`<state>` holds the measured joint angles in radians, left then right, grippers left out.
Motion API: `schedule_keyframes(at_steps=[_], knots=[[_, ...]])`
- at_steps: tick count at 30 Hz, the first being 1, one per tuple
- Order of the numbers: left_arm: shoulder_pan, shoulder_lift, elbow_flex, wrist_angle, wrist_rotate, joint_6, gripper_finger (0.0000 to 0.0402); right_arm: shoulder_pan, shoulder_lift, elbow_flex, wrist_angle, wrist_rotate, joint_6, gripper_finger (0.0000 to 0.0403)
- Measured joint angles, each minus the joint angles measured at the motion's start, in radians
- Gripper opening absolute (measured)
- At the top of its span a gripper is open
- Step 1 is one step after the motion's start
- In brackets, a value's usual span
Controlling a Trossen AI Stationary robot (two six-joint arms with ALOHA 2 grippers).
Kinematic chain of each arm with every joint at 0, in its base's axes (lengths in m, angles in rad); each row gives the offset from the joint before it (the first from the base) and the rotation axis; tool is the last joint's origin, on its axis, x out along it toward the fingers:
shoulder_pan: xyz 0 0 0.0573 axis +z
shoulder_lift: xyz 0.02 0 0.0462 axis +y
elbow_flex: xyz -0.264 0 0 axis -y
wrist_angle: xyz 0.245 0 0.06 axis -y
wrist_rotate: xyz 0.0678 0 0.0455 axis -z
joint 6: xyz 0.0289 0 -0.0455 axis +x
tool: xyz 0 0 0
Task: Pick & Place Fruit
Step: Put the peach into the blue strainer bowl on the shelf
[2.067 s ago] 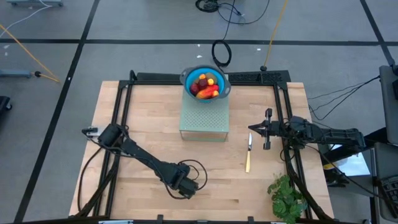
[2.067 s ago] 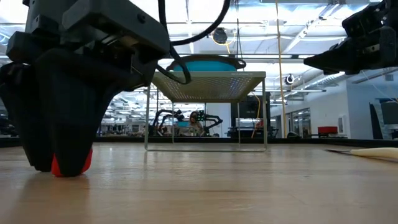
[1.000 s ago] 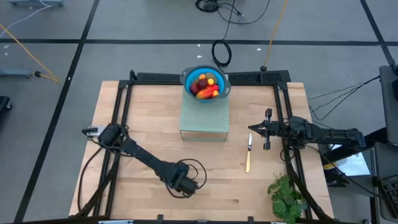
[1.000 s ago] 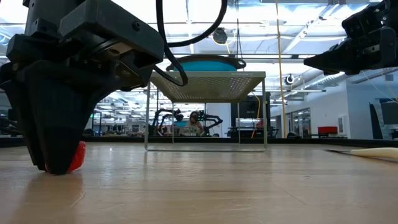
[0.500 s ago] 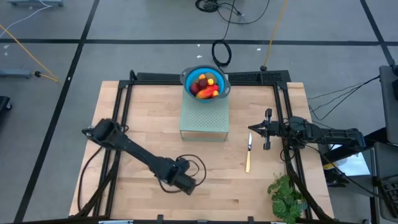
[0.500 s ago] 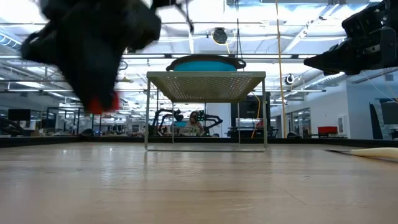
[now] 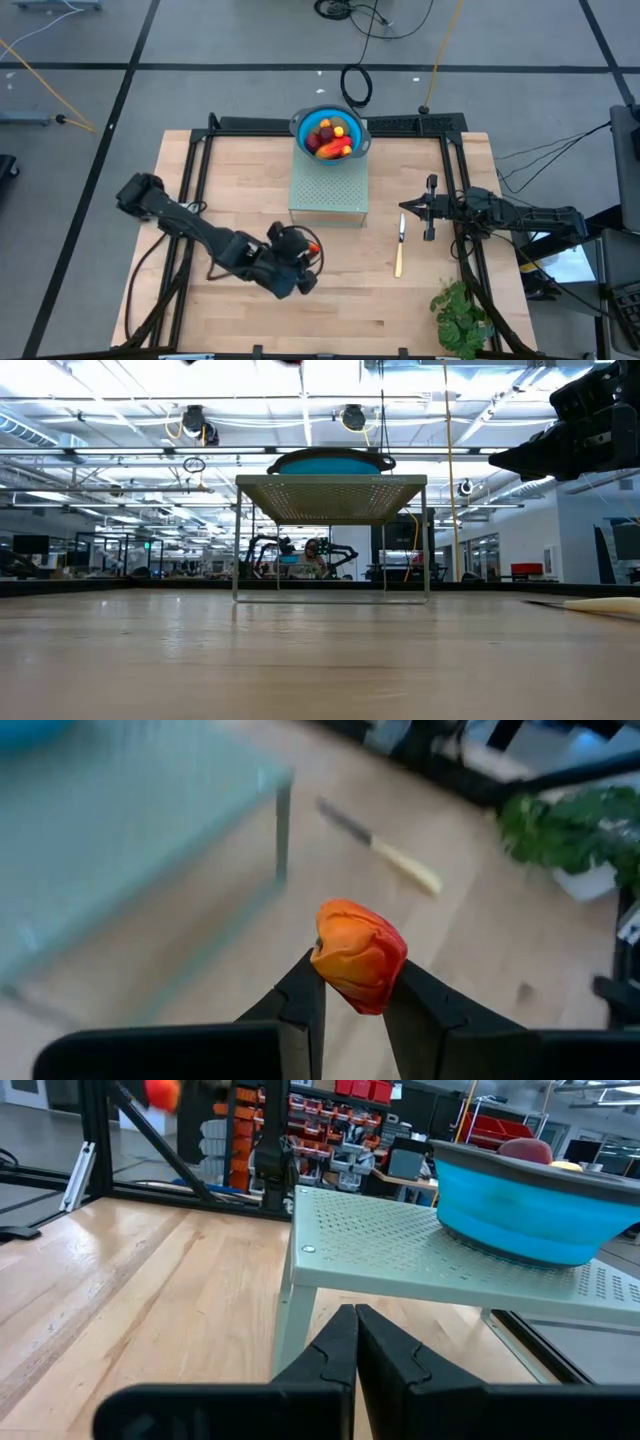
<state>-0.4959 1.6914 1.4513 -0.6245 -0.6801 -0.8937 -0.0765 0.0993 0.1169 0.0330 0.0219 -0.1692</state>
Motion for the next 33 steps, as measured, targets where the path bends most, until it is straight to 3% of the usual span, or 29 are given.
schedule_keyframes(at_steps=[6,12,23,33], knots=[[0.01,-0.019,0.0,0.117,-0.098,0.348,0.0076,0.0,0.0,0.0,0.0,0.0,0.0,0.0],[0.036,-0.02,0.0,0.131,-0.137,0.642,0.0076,0.0,0.0,0.0,0.0,0.0,0.0,0.0],[0.131,-0.02,0.0,0.14,-0.143,0.809,0.0077,0.0,0.0,0.0,0.0,0.001,0.0,0.0],[0.286,-0.036,0.0,0.274,-0.071,0.802,0.0077,0.0,0.0,0.0,0.0,0.003,0.0,0.0]])
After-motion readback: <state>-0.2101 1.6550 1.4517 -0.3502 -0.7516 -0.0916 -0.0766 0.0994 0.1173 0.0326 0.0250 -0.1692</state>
